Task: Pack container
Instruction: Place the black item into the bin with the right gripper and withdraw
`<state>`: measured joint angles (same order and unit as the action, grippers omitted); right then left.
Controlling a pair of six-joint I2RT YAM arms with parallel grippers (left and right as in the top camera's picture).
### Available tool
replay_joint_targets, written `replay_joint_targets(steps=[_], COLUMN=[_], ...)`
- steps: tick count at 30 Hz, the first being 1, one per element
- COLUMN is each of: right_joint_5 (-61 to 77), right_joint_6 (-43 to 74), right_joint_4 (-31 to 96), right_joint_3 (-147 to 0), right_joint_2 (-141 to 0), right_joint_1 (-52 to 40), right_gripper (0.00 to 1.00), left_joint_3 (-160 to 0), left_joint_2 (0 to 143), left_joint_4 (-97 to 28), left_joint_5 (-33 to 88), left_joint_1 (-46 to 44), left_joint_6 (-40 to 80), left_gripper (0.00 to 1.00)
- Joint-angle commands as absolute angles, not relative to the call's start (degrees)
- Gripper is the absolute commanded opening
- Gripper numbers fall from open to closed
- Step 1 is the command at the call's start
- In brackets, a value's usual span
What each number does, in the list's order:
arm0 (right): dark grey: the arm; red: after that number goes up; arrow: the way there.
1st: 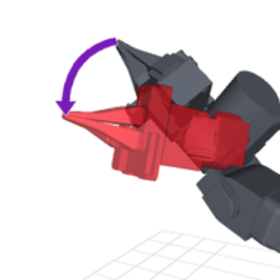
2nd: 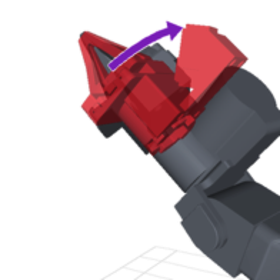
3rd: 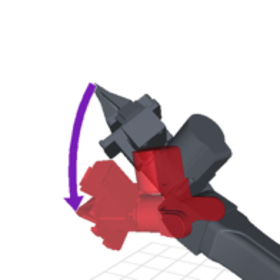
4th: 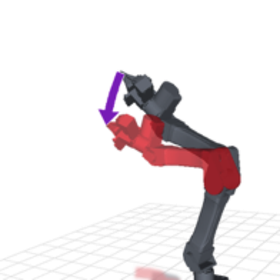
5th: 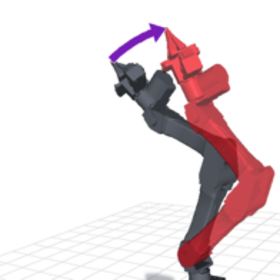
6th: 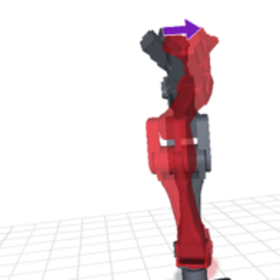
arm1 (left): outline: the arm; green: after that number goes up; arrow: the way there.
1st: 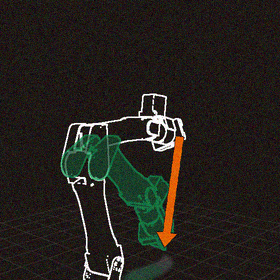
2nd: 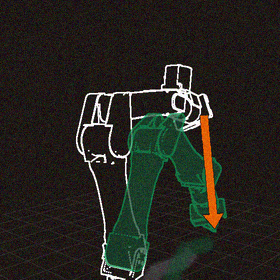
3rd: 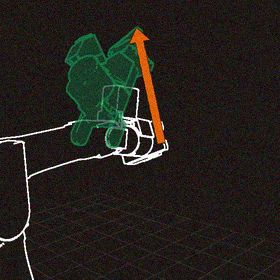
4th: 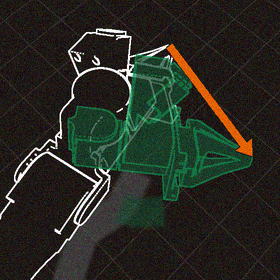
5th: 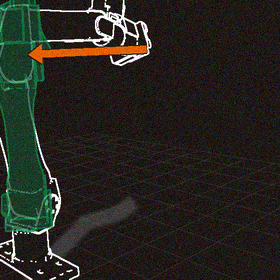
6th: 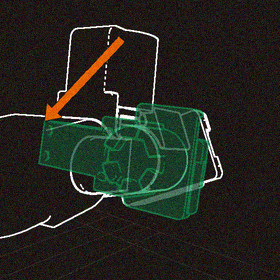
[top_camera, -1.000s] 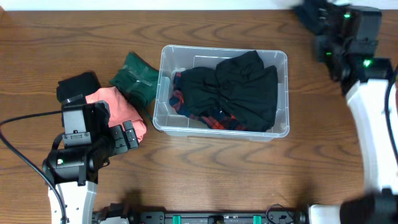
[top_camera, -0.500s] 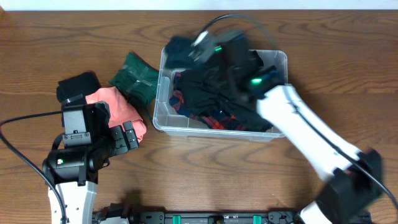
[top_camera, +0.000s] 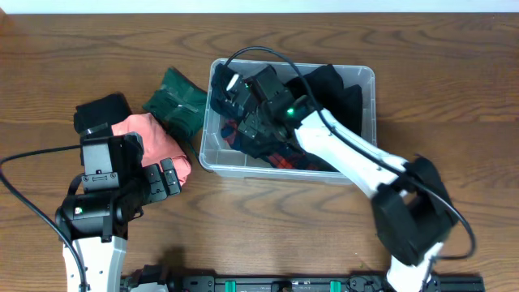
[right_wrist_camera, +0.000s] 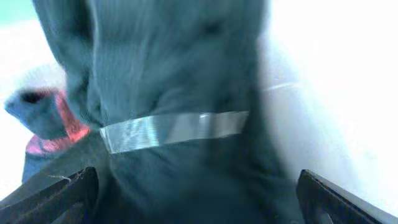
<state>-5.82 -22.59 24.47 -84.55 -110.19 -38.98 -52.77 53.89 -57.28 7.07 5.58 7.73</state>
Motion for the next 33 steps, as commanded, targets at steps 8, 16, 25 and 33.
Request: replay_joint_targets(steps=[8, 16, 25, 33], right_joint_5=[-6.7, 2.09, 4.54, -6.44], right_joint_6=[-21.21, -16.29, -12.86, -14.02], right_joint_4=[19.75, 16.75, 16.86, 17.47], right_joint_3=[-84.75, -84.73, -84.73, -85.19], right_joint_2=[-98.48, -113.06, -125.71, -110.76], right_joint_1=[-38.81, -39.18, -39.0, -37.85], right_gripper=[0.61, 0.32, 0.38, 0.69], left_joint_3=[-53.74, -53.74, -53.74, -53.74], left_joint_2=[53.87, 53.87, 53.87, 53.87], left_joint_4=[-57.58, -57.6, -57.63, -57.6], left_joint_5=[6.39, 6.39, 6.39, 6.39], left_joint_1=[5.87, 5.87, 5.87, 5.89], left_joint_6=[8.27, 8.27, 8.25, 8.25], left_gripper=[0.98, 0.98, 0.98, 0.98])
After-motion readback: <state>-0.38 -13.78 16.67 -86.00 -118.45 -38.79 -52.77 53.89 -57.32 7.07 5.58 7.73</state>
